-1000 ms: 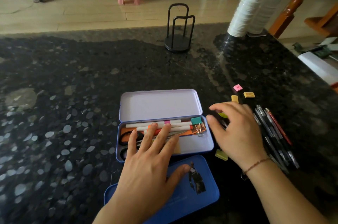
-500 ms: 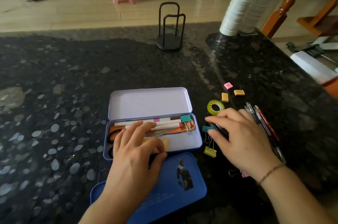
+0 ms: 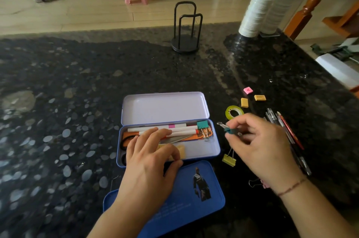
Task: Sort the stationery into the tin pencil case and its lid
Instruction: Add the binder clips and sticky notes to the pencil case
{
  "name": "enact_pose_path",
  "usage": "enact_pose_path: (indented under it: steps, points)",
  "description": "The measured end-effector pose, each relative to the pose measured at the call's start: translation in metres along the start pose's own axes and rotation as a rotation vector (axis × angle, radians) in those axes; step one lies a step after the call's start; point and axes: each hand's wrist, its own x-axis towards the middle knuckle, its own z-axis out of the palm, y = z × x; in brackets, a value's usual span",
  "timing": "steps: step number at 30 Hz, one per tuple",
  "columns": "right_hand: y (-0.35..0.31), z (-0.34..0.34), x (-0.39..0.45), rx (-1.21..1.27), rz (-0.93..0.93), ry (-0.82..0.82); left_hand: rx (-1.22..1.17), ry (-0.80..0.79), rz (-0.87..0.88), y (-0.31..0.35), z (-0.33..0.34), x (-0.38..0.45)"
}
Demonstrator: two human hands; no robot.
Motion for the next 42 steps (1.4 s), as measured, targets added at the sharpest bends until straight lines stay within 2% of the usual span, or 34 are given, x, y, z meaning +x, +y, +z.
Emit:
enact_pose_path:
  steps: [4, 8, 17, 24, 29, 37, 39, 40, 42]
  points:
    - [-0.001, 0.011, -0.001, -0.152, -0.125, -0.124, 0.003, -0.007, 0.001, 0.000, -0.001, 0.000]
    - [0.000, 0.015, -0.001, -0.255, -0.171, -0.173, 0.011, -0.019, -0.001, 0.000, -0.002, 0.000]
    - [-0.009, 0.029, 0.001, -0.216, -0.008, -0.188, 0.003, 0.012, 0.011, 0.001, 0.000, 0.000]
    - [-0.016, 0.029, 0.002, -0.307, -0.020, -0.277, -0.001, 0.014, 0.009, 0.002, -0.001, 0.000]
    - [-0.010, 0.025, 0.000, -0.312, -0.065, -0.219, -0.003, -0.004, 0.005, 0.003, -0.001, 0.000]
    - [-0.005, 0.023, 0.002, -0.359, -0.084, -0.347, 0.002, -0.020, -0.004, 0.004, -0.003, -0.001]
    - [-0.005, 0.015, 0.006, -0.227, -0.042, -0.302, 0.004, -0.019, -0.002, 0.004, -0.003, -0.001]
    - [-0.004, 0.009, 0.009, -0.154, -0.010, -0.228, 0.004, -0.017, -0.001, 0.004, -0.003, 0.000]
    - [0.002, -0.011, 0.013, -0.148, 0.074, -0.105, 0.000, -0.010, -0.001, 0.003, -0.003, -0.001]
